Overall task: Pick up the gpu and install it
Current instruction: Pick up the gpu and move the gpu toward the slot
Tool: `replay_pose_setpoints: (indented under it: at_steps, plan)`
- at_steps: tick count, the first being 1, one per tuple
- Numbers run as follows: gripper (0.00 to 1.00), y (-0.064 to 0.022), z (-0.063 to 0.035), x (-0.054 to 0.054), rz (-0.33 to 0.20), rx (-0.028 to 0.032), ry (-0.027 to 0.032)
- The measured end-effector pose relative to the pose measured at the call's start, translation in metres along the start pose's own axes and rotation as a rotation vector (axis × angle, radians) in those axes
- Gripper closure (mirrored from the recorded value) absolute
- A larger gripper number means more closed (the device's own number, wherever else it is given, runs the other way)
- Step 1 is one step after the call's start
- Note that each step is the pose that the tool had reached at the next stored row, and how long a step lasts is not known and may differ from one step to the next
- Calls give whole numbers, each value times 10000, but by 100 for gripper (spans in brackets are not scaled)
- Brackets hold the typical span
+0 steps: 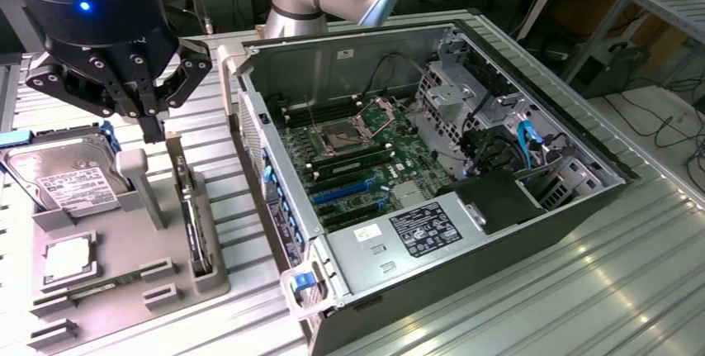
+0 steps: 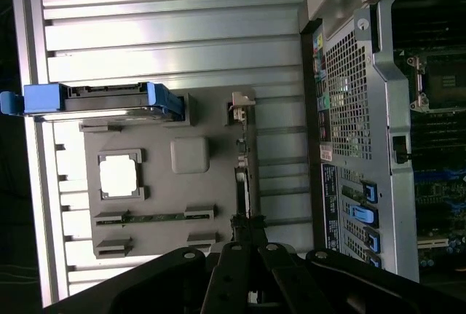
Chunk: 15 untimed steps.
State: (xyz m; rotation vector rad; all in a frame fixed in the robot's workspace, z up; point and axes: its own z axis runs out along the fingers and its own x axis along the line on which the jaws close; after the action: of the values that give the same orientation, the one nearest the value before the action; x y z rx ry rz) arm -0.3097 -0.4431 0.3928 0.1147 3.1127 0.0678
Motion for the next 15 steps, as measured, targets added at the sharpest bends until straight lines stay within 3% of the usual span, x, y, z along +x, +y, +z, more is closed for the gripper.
replay_pose_setpoints:
  at_steps: [5, 8, 9, 11, 13, 14, 15]
  plan:
    - [89, 0, 0, 0, 0, 0, 0]
    - [71, 0, 0, 0, 0, 0, 0]
    - [71, 0, 0, 0, 0, 0, 0]
    - [52, 0, 0, 0, 0, 0, 0]
    - [52, 0, 0, 0, 0, 0, 0]
    - [46, 0, 1, 0, -3, 1, 1]
    - [46, 0, 7, 0, -12, 0, 7]
